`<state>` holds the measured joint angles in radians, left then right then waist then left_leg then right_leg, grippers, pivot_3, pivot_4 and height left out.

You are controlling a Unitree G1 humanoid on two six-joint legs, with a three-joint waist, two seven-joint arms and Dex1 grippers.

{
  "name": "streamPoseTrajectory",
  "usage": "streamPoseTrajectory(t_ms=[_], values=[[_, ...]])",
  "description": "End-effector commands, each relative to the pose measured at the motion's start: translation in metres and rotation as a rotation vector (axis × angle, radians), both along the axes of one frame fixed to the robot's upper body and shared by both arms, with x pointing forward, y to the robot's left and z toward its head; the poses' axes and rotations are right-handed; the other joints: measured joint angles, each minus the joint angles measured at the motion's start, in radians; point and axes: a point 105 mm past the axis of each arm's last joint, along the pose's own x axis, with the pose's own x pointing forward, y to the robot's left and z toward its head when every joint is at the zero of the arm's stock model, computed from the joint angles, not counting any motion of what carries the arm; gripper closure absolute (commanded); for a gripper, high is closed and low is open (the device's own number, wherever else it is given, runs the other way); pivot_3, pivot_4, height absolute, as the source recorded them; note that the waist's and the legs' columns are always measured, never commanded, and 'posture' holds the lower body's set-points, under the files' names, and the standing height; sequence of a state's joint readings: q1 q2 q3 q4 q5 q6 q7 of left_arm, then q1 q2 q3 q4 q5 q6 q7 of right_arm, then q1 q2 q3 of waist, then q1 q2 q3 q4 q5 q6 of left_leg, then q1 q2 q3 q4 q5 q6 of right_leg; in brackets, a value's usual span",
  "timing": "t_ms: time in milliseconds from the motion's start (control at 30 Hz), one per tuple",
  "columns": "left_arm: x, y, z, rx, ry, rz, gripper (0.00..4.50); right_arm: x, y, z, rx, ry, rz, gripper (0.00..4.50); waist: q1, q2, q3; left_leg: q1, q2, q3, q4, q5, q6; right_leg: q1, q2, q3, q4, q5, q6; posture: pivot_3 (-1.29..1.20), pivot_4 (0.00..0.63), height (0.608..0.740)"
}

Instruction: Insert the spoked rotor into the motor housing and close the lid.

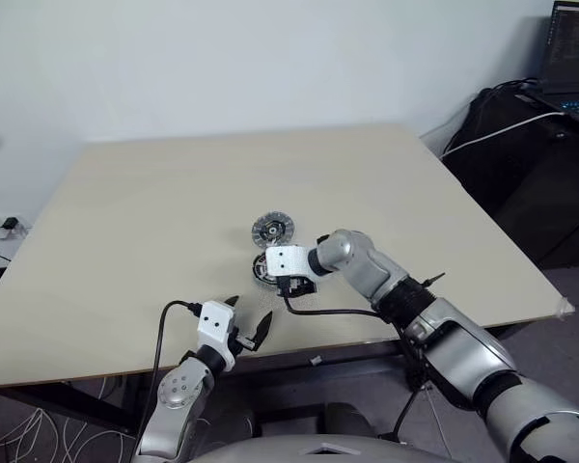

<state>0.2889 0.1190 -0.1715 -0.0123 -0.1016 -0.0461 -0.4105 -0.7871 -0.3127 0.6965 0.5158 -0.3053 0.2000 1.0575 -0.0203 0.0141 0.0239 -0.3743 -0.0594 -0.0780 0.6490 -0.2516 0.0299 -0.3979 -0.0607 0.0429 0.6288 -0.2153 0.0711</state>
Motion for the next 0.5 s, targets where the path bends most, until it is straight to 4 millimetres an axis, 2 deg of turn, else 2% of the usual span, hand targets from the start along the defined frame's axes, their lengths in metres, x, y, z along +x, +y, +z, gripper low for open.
streamPoseTrajectory(t_ms=[33,500], values=[[0.0051,-0.0031,0.0156,-0.031,-0.054,0.001,0.00,0.0072,0.0011,0.0107,-0.019,-0.029,0.034,1.04,0.000,0.000,0.000,0.000,0.000,0.000,0.000,0.000,0.000,0.000,0.000,0.000,0.000,0.000,0.000,0.00,0.000,0.740],[0.0015,-0.0018,0.0113,-0.039,-0.034,0.008,0.00,0.0081,0.0057,0.0011,-0.062,-0.016,0.062,1.04,-0.001,0.000,0.000,0.000,0.000,0.000,0.000,0.000,0.000,0.000,0.000,0.000,0.000,0.002,0.002,0.00,0.000,0.740]])
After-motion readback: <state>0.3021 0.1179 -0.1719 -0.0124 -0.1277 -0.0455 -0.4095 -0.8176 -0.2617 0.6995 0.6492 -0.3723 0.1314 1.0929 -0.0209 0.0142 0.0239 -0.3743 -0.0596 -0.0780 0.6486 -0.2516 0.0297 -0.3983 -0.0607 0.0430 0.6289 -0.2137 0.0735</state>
